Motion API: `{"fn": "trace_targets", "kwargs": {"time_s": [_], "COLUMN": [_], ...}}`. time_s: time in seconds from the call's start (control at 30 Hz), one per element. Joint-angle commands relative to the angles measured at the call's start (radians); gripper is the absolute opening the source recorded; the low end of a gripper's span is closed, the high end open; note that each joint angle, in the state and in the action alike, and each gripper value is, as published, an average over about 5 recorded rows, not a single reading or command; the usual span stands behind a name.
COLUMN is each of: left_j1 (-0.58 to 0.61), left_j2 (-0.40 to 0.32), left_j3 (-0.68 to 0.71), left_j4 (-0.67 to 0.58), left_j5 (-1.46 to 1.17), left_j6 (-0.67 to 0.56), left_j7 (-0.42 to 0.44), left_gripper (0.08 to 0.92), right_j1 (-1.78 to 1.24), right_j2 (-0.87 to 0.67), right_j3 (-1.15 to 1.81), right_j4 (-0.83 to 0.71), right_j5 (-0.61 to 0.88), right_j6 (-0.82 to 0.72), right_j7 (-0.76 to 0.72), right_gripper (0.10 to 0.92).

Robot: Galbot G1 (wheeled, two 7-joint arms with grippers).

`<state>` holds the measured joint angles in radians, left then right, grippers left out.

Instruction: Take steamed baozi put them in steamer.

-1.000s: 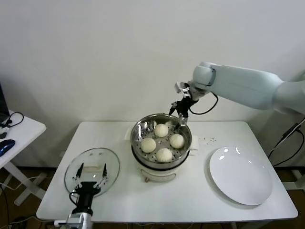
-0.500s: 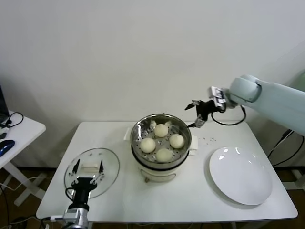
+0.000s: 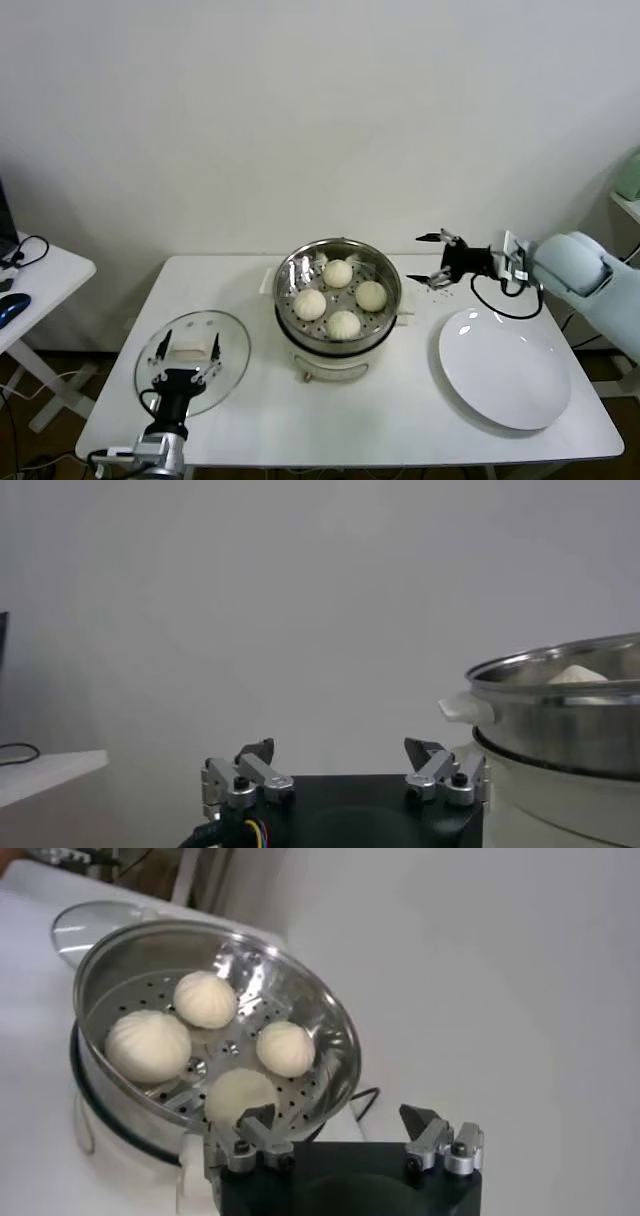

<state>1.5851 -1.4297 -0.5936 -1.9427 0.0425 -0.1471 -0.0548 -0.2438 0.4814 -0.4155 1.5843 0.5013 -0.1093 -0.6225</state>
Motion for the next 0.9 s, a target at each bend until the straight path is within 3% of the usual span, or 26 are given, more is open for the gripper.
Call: {"fn": "trace_targets", "kwargs": {"time_s": [0.03, 0.27, 0.47, 0.9], "left_j1": [-0.008, -0.005, -0.018, -0.043], "left_j2": [0.009, 0.006, -0.001, -0.016], "left_j3": [-0.004, -0.022, -0.042, -0.115], "left_j4": [-0.002, 0.002, 0.005, 0.017], "left_j5": [-0.02, -0.033, -0.058, -0.139], "left_j6": [0.026, 0.032, 0.047, 0.054], "left_j7": [0.035, 0.078, 0.08, 0.086], "left_gripper": [0.823, 0.823, 0.823, 0.823], "right_j1": [-0.908, -1.057, -1.165, -1.32], "right_j2": [0.308, 0.631, 0.807, 0.952], "right_j3": [1.034, 1.191, 1.209, 1.181], "right_j4": [0.079, 0.132, 0.177, 0.259], "right_j5": [-0.152, -0.177, -0.196, -0.201], "right_j6": [0.101, 0.184, 0.249, 0.308], "right_j7": [0.147, 0.217, 0.272, 0.282], "right_gripper": [0.823, 0.823, 0.823, 0.823]}}
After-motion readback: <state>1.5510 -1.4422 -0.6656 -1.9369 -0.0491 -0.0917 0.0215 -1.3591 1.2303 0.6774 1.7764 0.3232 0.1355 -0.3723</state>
